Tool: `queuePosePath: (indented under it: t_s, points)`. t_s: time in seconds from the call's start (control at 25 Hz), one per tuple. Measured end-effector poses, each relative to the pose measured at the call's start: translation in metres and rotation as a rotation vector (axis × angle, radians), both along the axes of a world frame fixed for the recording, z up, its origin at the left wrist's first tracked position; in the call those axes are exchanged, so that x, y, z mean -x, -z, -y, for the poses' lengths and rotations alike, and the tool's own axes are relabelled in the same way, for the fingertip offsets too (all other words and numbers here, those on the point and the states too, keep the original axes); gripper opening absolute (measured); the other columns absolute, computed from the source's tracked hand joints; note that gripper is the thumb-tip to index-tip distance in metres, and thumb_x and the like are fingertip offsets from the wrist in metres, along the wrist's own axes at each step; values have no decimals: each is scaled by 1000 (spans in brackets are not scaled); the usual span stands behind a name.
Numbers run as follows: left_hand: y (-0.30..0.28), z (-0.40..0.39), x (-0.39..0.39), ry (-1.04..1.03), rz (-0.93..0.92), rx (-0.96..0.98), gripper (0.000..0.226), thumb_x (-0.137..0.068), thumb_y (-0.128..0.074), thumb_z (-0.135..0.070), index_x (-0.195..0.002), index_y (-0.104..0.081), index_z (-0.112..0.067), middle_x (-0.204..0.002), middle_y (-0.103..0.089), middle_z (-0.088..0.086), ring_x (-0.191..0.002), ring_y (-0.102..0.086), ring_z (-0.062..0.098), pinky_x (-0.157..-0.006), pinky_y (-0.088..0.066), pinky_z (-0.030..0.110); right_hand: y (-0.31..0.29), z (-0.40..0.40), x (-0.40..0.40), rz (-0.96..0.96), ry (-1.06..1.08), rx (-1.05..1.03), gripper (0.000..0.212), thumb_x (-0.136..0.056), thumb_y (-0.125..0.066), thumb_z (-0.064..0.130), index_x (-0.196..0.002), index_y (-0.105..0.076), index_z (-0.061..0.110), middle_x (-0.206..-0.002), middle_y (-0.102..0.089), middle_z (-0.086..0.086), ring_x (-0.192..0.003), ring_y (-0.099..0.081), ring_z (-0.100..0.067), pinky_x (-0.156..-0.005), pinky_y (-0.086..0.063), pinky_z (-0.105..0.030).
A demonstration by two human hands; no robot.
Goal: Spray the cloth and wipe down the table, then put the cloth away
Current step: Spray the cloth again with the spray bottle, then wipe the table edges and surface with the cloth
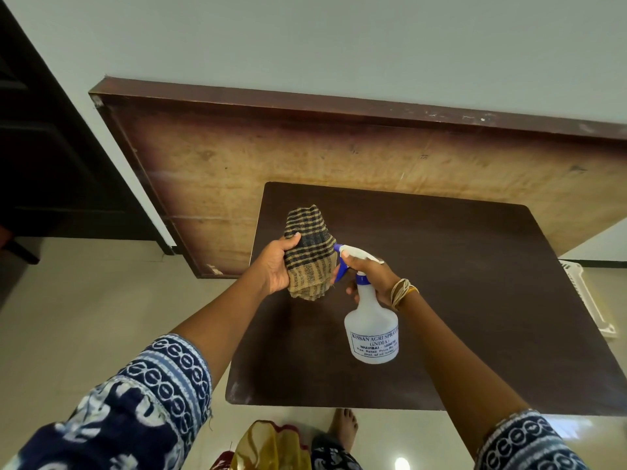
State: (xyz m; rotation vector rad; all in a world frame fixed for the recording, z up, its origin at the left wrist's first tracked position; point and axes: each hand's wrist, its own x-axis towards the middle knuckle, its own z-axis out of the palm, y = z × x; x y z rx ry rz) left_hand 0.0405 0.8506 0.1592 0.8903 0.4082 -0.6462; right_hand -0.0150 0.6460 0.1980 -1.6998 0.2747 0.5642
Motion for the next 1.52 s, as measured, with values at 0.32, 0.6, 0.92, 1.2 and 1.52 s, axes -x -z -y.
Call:
queuePosePath:
  t_s: [0.32, 0.6, 0.92, 1.2, 1.52]
  points:
    - [-1, -1, -2, -24, 8, -5, 42, -96, -50, -18, -136, -50, -8, -130, -61, 21, -116, -61, 38, -95, -48, 55, 6, 5, -1, 99, -35, -24, 43, -91, -50, 45, -83, -67, 6, -81, -71, -17, -53, -58, -18, -49, -46, -25]
    - [-5, 9, -2, -28, 9, -5, 39, -96, -49, -16, -135, -51, -8, -127, -61, 22, -113, -62, 37, -87, -52, 52, 14, 13, -7, 159, -29, -30, 44, -91, -50, 39, -80, -67, -1, -76, -70, -18, -61, -64, -21, -59, -56, -36]
    - [4, 17, -14, -60, -5, 20, 35, -97, -49, -14, -131, -53, -10, -127, -61, 21, -113, -62, 36, -88, -51, 52, 31, 34, -28, 303, 92, -33, 42, -94, -48, 35, -96, -69, 0, -97, -73, -14, -72, -65, -20, -65, -55, -33]
    - [20, 39, -30, -101, -70, 28, 26, -98, -48, -15, -122, -55, -12, -115, -65, 18, -104, -64, 34, -81, -52, 52, 41, 48, -87, 367, 616, -56, 25, -80, -76, 6, -104, -71, -1, -77, -67, 4, -64, -63, 1, -62, -49, -16]
    - [32, 58, -43, -113, -148, -25, 35, -98, -48, -12, -133, -52, -11, -124, -62, 20, -107, -63, 35, -81, -51, 54, 66, 80, -104, 247, 545, 37, 40, -73, -82, 10, -110, -65, 9, -100, -64, -4, -91, -61, -19, -81, -57, -32]
